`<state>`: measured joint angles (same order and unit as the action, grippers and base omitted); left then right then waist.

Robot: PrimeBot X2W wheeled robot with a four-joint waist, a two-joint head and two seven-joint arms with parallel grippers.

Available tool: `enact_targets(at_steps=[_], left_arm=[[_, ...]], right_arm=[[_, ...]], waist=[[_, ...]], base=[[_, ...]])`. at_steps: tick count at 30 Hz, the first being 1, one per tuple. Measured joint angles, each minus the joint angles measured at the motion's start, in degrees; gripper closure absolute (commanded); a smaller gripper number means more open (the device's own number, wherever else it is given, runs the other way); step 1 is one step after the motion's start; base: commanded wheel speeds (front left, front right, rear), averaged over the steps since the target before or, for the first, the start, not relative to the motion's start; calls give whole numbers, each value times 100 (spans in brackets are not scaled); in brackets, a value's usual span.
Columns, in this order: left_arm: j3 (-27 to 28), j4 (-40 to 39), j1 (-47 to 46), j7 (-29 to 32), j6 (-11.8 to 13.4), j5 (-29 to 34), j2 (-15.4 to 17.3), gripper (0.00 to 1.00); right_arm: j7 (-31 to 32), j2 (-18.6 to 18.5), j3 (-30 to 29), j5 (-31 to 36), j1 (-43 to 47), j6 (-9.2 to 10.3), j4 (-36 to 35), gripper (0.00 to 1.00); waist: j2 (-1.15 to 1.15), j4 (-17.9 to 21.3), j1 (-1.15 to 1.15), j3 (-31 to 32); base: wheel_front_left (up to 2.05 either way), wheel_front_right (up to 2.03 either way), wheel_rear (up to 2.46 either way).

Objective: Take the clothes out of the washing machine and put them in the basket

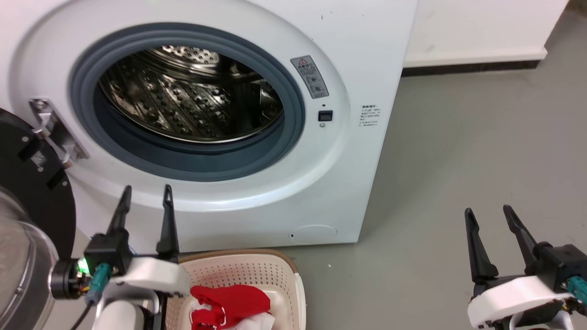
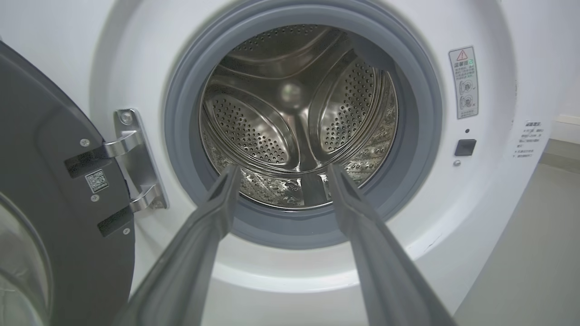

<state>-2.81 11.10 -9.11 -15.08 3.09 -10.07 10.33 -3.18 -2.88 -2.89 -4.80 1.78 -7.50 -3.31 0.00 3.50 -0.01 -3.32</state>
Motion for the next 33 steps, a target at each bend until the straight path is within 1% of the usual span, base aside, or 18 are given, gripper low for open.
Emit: enact_targets(at_steps=[7,14,27,33], left_arm=[[-104,-208,500,21,19,125,15,0],[-116,-201,878,175,73,36,8,0],[-147,-594,920,443,145,-12,97,0],[-138,-642,968,492,146,-104,98,0]], right_arm=[[76,1,18,142,226,0,-115,0],[115,0,35,188,359,0,-204,0],[91,0,29,183,461,0,-196,0],[74,0,41,175,461,0,-172,0]], waist=[[0,-121,0,314],[0,-173,0,497],[0,-230,1,602],[0,-252,1,594]], base=[[0,0,0],[0,0,0],[0,0,0],[0,0,0]])
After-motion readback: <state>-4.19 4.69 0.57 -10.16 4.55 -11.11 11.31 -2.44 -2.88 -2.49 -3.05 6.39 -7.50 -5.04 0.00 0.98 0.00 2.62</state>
